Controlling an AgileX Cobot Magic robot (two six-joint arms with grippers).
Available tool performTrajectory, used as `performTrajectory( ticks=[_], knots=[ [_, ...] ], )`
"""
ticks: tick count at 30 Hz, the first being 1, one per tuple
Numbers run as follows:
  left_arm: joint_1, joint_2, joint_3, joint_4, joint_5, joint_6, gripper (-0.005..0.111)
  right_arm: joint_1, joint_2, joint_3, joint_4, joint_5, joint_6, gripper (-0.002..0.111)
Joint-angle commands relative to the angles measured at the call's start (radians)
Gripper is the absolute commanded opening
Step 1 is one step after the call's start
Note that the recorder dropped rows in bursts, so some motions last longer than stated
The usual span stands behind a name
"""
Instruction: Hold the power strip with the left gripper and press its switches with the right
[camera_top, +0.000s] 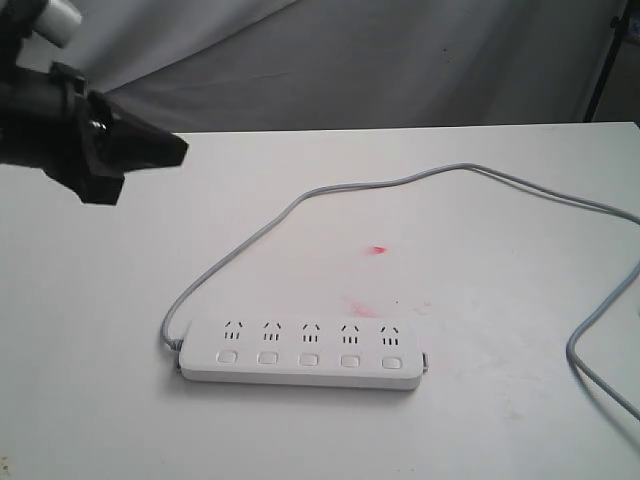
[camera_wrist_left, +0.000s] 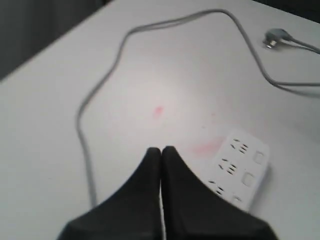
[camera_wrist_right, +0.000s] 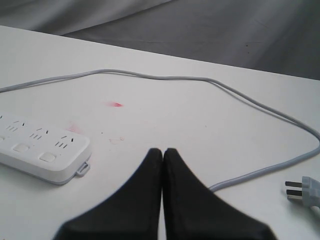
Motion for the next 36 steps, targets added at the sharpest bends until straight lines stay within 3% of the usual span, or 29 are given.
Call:
performTrajectory(
  ticks=[1, 5, 8, 11, 17, 24, 31, 36],
  knots=[
    [-0.006, -0.145, 0.001, -0.024, -0.197, -0.036, 0.000, -0.005, -0.005, 0.004, 0.002, -0.002, -0.001, 0.000],
    [-0.006, -0.329, 0.110, -0.024, -0.440, -0.068, 0.000, -0.005, -0.005, 0.004, 0.002, -0.002, -0.001, 0.000],
    [-0.006, -0.507, 0.259, -0.024, -0.673, -0.098, 0.000, -0.005, -0.005, 0.004, 0.002, -0.002, -0.001, 0.000],
    [-0.006, -0.667, 0.374, -0.024, -0.804, -0.132, 0.000, -0.005, -0.005, 0.004, 0.002, -0.002, -0.001, 0.000],
    [-0.006, -0.869, 0.493, -0.024, -0.898, -0.134, 0.000, -0.005, -0.005, 0.004, 0.002, -0.002, -0.001, 0.000],
    [0.002, -1.003, 0.545, -0.021, -0.915, -0.132, 0.000, -0.005, -0.005, 0.004, 0.002, -0.002, -0.001, 0.000],
    [0.129, -1.085, 0.581, -0.057, -0.898, -0.141, 0.000, -0.005, -0.005, 0.004, 0.002, -0.002, -0.001, 0.000],
    [0.177, -1.177, 0.634, -0.057, -0.905, -0.141, 0.000, -0.005, -0.005, 0.004, 0.002, -0.002, -0.001, 0.000]
  ],
)
